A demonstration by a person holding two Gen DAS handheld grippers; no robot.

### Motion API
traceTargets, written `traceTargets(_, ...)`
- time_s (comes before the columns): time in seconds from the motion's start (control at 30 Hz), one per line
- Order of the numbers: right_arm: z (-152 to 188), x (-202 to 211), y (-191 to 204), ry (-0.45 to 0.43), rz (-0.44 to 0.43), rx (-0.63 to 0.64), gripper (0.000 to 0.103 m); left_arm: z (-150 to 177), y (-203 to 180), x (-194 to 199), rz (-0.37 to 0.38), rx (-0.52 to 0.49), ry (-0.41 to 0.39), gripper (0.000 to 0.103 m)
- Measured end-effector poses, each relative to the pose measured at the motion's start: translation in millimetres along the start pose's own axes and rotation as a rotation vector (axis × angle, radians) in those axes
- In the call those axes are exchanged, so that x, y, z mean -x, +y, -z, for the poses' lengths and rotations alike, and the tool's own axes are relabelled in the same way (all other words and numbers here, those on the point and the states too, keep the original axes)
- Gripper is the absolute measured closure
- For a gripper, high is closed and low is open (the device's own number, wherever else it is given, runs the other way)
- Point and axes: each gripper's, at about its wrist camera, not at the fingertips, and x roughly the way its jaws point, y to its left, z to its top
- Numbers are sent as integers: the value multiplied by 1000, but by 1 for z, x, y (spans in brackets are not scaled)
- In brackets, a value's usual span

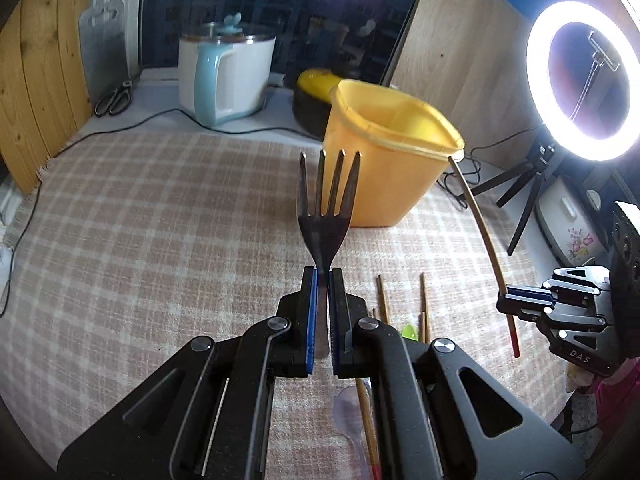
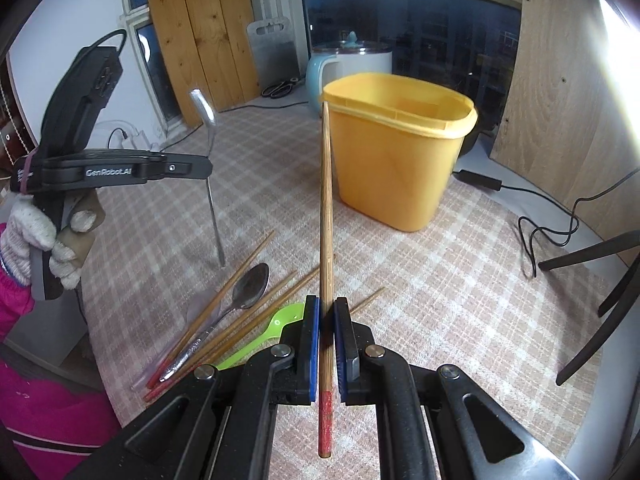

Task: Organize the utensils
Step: 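Lift the fork with the left tool while the right tool carries the chopstick over the yellow bin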

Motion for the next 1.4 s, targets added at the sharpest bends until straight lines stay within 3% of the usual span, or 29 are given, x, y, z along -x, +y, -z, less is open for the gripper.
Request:
traceTargets(0.07,-1,2,2,-7,13,8,98,-19,-9,5,4,-3,-9,100)
traceTargets(0.37,-12,20,0,-78,24,-32,98,-39,-20,27,42,-23,-85,100)
traceTargets(0.73,-50,42,-12,-243,62,-131,98,-91,-37,47,80,-75,-181,100)
traceTargets(1.07,-105,45,-32,-356,93,-167,98,-144,-41,35,84,-89,-231,100)
traceTargets(1.4,-146,19,-45,-390,105,-220,98,-180,-42,9,92,-71,-226,100)
